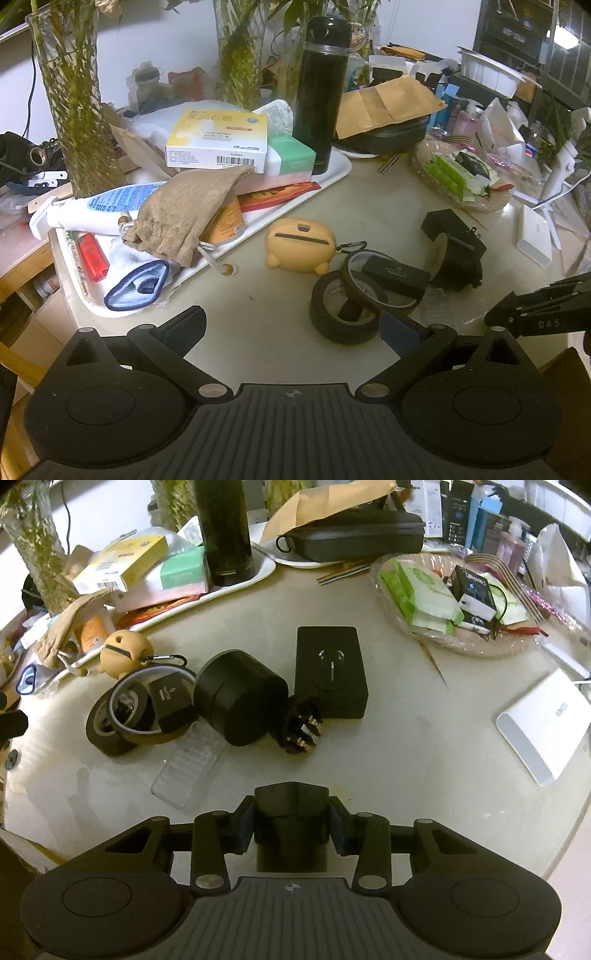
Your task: Organize rigid objects
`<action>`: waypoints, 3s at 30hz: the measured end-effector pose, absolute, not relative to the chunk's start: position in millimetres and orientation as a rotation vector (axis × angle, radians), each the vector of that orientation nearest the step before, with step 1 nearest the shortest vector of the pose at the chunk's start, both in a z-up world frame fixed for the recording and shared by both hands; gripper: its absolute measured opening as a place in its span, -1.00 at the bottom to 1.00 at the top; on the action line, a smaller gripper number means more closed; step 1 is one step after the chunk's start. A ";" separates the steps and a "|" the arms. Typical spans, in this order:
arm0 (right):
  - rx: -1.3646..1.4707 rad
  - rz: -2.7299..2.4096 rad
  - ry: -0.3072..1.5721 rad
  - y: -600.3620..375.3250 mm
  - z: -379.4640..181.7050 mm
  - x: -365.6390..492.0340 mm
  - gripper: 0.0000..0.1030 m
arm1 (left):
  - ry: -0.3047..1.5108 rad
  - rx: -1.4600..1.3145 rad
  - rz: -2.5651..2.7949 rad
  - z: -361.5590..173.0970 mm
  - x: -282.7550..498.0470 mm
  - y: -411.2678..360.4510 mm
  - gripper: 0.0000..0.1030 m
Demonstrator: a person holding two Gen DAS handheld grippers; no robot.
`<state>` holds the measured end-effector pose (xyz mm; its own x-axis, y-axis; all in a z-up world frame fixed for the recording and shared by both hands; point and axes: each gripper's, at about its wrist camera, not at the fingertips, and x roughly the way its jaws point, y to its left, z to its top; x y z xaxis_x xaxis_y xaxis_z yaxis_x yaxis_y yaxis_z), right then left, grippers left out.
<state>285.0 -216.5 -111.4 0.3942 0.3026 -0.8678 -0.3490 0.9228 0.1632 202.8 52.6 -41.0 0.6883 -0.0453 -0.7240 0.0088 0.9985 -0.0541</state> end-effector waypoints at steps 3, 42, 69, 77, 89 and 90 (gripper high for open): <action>-0.046 0.411 1.090 -216.9 -111.4 285.4 -0.16 | 0.812 -0.045 -0.035 -41.3 203.1 52.4 0.99; 0.064 0.356 1.004 -252.8 -84.3 281.9 -0.16 | 0.921 0.237 -0.414 -103.5 279.3 14.6 0.41; 0.101 0.412 0.980 -247.7 -63.5 270.6 -0.16 | 0.874 0.185 -0.346 -67.0 243.8 21.6 0.41; 0.107 0.432 0.963 -248.3 -46.0 256.6 -0.16 | 0.828 0.153 -0.334 -44.1 217.7 22.5 0.40; 0.099 0.455 0.953 -253.8 -18.6 222.7 -0.16 | 0.757 0.133 -0.345 -6.4 173.5 12.2 0.40; 0.097 0.454 0.953 -253.8 -17.1 219.6 -0.16 | 0.754 0.135 -0.350 -4.5 169.0 10.3 0.40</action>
